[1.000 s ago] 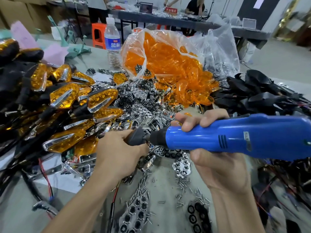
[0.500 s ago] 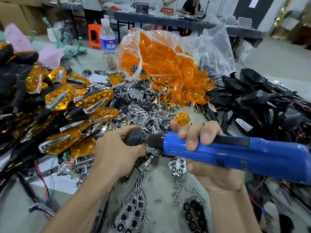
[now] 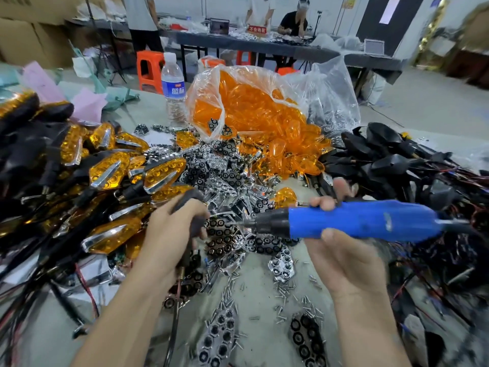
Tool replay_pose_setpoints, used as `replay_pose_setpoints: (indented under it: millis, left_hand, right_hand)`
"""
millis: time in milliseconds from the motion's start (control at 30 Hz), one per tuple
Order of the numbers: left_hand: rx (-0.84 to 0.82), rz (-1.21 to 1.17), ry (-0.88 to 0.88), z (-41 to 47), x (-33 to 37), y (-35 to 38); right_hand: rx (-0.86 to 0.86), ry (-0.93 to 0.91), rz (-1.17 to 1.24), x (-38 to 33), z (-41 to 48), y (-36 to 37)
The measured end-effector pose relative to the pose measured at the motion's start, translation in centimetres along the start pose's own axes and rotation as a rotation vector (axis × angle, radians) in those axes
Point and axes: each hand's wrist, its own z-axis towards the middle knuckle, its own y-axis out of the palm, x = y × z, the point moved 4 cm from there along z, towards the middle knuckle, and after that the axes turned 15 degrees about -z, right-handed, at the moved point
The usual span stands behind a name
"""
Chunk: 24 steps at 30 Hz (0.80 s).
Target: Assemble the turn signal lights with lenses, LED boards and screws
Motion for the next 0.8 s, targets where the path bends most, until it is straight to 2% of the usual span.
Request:
replay_pose_setpoints:
  millis: [67,133,200,267,367,433,500,600,667,800]
  left_hand:
    - [-0.045,0.03,0.029,-0.9,-0.1,1.3]
    - [-0.079,0.129,0.129,-1.5,0.5,1.7]
    - [-0.112,0.291,0.271,-2.2,1.6,1.7]
    - [-0.114,0.435,0.396,-3.1,2.6,1.6]
    - [-0.089,0.565,0.492,-4.5,3.9,1.5]
    - [-0.012,0.568,0.476,-4.8,4.6,1.1]
    - [0.041,0.573,0.503,-4.9,5.0,0.7]
    - [0.068,0.537,0.528,-4.9,5.7,0.0]
    - [0.07,0.566,0.561,-4.9,6.4,-0.5]
    - [0.115,0.715,0.836,-4.5,8.7,-1.5]
  right_hand:
    - [0.214,0.2,-0.005,1.0,0.5,-0.4]
    - [0.413,0.385,-0.056,1.8,0.4,-0.4]
    - [0.542,0.519,-0.295,2.0,0.0,-0.5]
    - [0.59,0.578,-0.694,1.8,-0.1,-0.8]
    - [0.453,0.525,-1.348,1.1,0.8,-0.2]
    - [0.345,0.542,-1.612,1.6,1.2,0.9]
    - [0.307,0.577,-1.688,2.5,1.5,1.5]
    - [0.286,0.584,-1.675,3.7,1.9,2.5]
    - [0.275,0.556,-1.801,4.1,2.0,3.3]
    - [0.177,0.564,-2.079,5.5,2.4,5.3]
